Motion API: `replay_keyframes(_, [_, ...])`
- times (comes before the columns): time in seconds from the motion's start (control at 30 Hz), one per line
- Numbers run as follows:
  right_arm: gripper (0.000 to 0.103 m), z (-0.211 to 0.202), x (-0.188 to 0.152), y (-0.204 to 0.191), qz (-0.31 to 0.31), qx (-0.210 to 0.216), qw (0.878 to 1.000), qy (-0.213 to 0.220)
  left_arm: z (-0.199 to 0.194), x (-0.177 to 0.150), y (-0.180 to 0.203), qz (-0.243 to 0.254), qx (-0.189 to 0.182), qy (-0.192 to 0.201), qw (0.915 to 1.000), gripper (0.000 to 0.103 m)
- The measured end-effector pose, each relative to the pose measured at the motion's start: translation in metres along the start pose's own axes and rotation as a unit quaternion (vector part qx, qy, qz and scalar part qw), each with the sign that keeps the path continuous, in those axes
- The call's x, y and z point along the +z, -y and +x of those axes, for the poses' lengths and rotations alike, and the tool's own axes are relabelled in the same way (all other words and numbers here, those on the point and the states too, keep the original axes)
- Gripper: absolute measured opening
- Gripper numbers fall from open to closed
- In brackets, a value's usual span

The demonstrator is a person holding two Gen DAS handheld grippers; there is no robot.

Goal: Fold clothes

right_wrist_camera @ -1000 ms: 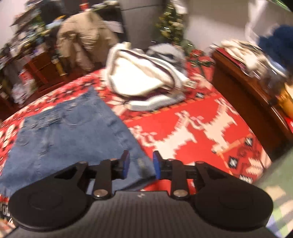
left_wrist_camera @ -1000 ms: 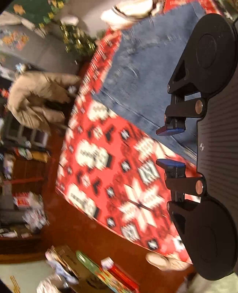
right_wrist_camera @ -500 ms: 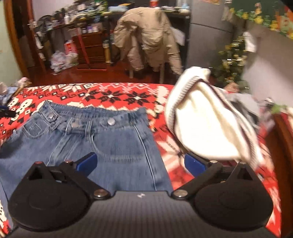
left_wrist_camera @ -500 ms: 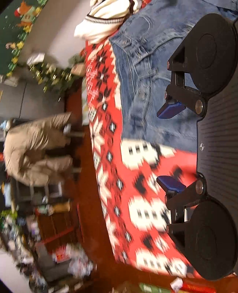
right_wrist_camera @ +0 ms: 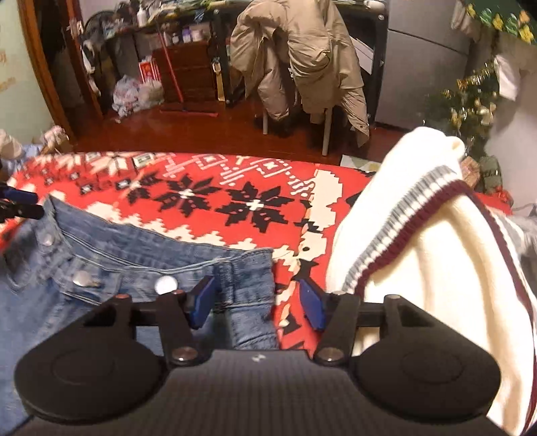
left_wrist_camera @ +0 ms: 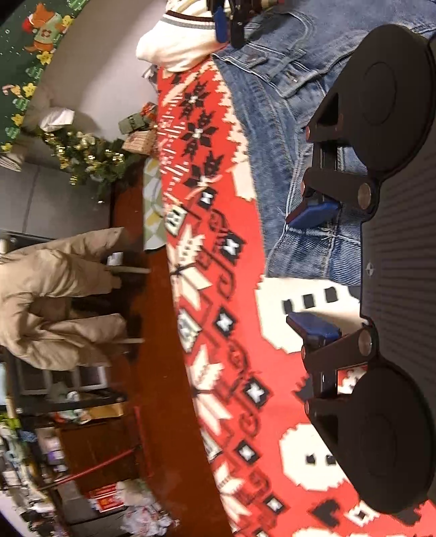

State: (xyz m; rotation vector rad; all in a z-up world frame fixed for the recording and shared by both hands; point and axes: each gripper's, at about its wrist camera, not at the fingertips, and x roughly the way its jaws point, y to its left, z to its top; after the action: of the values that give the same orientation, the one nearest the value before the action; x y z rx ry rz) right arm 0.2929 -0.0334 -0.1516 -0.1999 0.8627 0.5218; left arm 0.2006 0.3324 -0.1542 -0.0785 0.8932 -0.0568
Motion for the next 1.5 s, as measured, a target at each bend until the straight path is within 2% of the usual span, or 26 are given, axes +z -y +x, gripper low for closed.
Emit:
replay_keyframes(0.03, [0.060,0.003,0.000,-0.001,-0.006,0.002,1.000,0.004,0.000,-0.002,0.000,-0.001,-0.002,0.005,1.0000,0.053])
replay_keyframes(0.1, [0.050,0.010,0.001,0.000,-0.004,0.013,1.000,0.001,0.001,-0.004,-0.003,-0.012,-0.008,0.013,0.9998,0.053])
replay_keyframes(0.13, [0.035,0.013,0.001,0.000,-0.002,0.017,1.000,0.001,0.001,-0.005,-0.004,-0.013,-0.005,0.016,0.9998,0.053])
replay_keyframes(0.23, [0.029,0.016,0.003,-0.001,0.002,0.022,1.000,0.003,0.001,-0.006,-0.006,-0.015,-0.007,0.023,0.9996,0.053])
replay_keyframes(0.3, [0.021,0.016,0.003,-0.002,0.004,0.020,1.000,0.006,0.000,-0.007,-0.007,-0.016,-0.016,0.025,0.9994,0.052])
replay_keyframes(0.33, [0.011,0.016,0.002,-0.004,0.003,0.015,1.000,0.007,0.000,-0.008,-0.008,-0.017,-0.020,0.026,0.9993,0.046])
replay_keyframes(0.37, [0.011,0.015,0.002,-0.005,0.003,0.010,1.000,0.008,0.000,-0.007,-0.008,-0.023,-0.029,0.022,0.9991,0.036])
replay_keyframes(0.4, [0.011,0.015,0.001,-0.006,0.003,0.007,1.000,0.011,0.000,-0.007,-0.008,-0.031,-0.039,0.016,0.9986,0.013])
replay_keyframes(0.47, [0.009,0.011,-0.001,-0.012,-0.005,-0.003,1.000,0.022,-0.001,-0.007,-0.002,-0.036,-0.023,0.020,0.9989,0.012])
replay_keyframes(0.57, [0.007,0.003,-0.004,-0.022,-0.018,-0.018,0.999,0.044,-0.016,-0.014,0.021,0.020,0.023,0.054,0.9981,0.008])
replay_keyframes(0.7, [0.006,-0.022,0.003,-0.031,-0.032,-0.014,0.996,0.081,-0.052,-0.010,0.029,0.053,0.059,0.116,0.9901,0.008])
replay_keyframes(0.77, [0.006,-0.027,0.014,-0.036,-0.039,-0.012,0.995,0.095,-0.061,-0.001,0.027,0.065,0.077,0.128,0.9867,0.008])
replay_keyframes(0.93, [0.006,-0.020,0.047,-0.046,-0.050,-0.018,0.992,0.113,-0.043,0.025,0.018,0.081,0.121,0.112,0.9830,0.008])
replay_keyframes(1.07, [0.007,0.017,0.058,-0.051,-0.047,-0.036,0.994,0.093,-0.008,0.029,0.007,0.049,0.122,0.080,0.9880,0.008])
replay_keyframes(1.17, [0.009,0.048,0.056,-0.054,-0.043,-0.049,0.996,0.062,0.010,0.020,0.002,0.027,0.142,0.061,0.9876,0.016])
replay_keyframes(1.2, [0.011,0.054,0.053,-0.054,-0.044,-0.050,0.996,0.054,0.011,0.016,0.000,0.025,0.154,0.057,0.9861,0.024])
replay_keyframes(1.23, [0.023,0.056,0.049,-0.054,-0.043,-0.051,0.997,0.050,0.009,0.012,0.000,0.026,0.166,0.056,0.9842,0.042])
replay_keyframes(1.27, [0.043,0.055,0.046,-0.052,-0.042,-0.053,0.997,0.049,0.001,0.008,0.001,0.028,0.163,0.060,0.9843,0.049])
replay_keyframes(1.3, [0.048,0.051,0.044,-0.050,-0.040,-0.050,0.997,0.051,-0.009,0.004,0.001,0.031,0.156,0.064,0.9852,0.051])
replay_keyframes(1.5, [0.050,-0.031,0.029,-0.043,-0.020,-0.008,0.997,0.069,-0.084,-0.022,0.024,0.012,0.093,0.077,0.9926,0.051])
